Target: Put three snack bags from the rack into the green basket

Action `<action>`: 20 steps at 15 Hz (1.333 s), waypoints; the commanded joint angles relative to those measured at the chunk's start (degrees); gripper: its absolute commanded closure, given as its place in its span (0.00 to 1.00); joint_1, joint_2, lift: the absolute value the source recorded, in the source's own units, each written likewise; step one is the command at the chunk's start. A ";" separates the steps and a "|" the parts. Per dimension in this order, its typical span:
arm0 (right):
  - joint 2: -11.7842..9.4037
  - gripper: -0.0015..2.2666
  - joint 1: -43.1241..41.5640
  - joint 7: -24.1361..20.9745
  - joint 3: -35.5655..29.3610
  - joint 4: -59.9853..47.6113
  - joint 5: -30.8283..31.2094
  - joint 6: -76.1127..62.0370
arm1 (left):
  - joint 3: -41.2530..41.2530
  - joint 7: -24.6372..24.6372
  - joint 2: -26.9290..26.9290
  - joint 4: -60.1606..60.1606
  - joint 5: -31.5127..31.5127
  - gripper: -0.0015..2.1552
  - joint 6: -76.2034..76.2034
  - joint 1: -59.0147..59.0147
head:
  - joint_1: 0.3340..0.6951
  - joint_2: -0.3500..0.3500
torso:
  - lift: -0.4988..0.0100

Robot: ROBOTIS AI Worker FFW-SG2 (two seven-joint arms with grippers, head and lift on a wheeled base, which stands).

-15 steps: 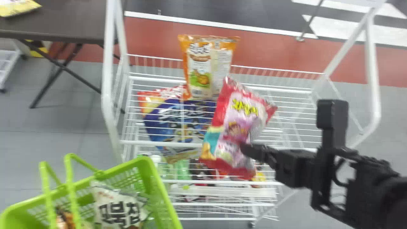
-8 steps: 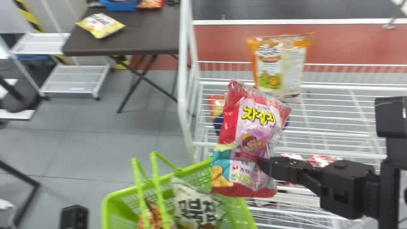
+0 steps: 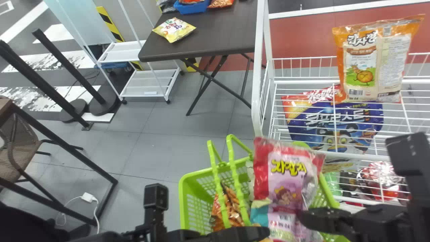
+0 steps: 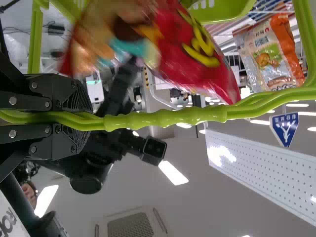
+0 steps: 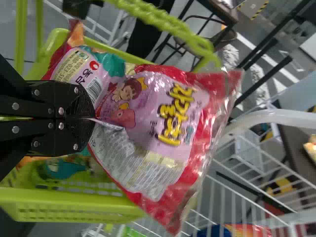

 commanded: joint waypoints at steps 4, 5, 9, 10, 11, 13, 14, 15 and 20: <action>-0.14 0.80 -5.49 0.09 11.25 14.07 5.09 0.12 | -3.35 -0.57 0.05 -0.20 0.28 1.00 0.07 -0.95 | 1.00 1.00 | 0.98; -0.23 0.36 -5.66 0.53 11.77 14.51 6.50 0.12 | -3.08 -0.57 0.23 -0.37 0.36 1.00 0.07 -1.04 | 1.00 1.00 | 0.98; -0.23 0.01 -3.38 3.08 3.95 7.65 5.00 0.12 | -0.62 -0.57 0.58 0.77 0.36 1.00 0.07 -1.13 | 1.00 1.00 | 0.98; -0.14 0.01 -2.94 3.43 1.05 4.75 3.77 0.12 | -0.36 -0.57 0.76 1.03 0.36 1.00 0.07 -1.13 | 1.00 1.00 | 0.98; 0.04 0.01 -2.59 3.96 -2.82 2.47 1.31 0.12 | -0.01 -0.57 0.84 1.47 0.45 1.00 0.07 -1.22 | 1.00 1.00 | 0.98; 0.30 0.01 -0.39 4.66 -9.06 0.45 -1.06 -6.68 | 0.34 -0.57 1.11 2.09 0.63 1.00 0.07 -1.13 | 1.00 0.98 | 0.98; 0.48 0.01 0.93 4.66 -11.34 0.36 -1.06 -13.19 | 0.43 -0.57 1.11 2.18 0.63 1.00 0.07 -1.13 | 1.00 0.94 | 0.98; 0.56 0.01 2.07 3.96 -12.92 0.45 -0.36 -18.99 | 0.52 -0.57 1.11 2.35 0.63 1.00 0.07 -0.95 | 1.00 0.90 | 0.98; 0.83 0.02 12.09 -5.27 -12.84 12.14 14.41 -68.20 | 0.87 -0.57 1.19 3.06 0.63 1.00 0.07 -0.16 | 1.00 0.56 | 0.98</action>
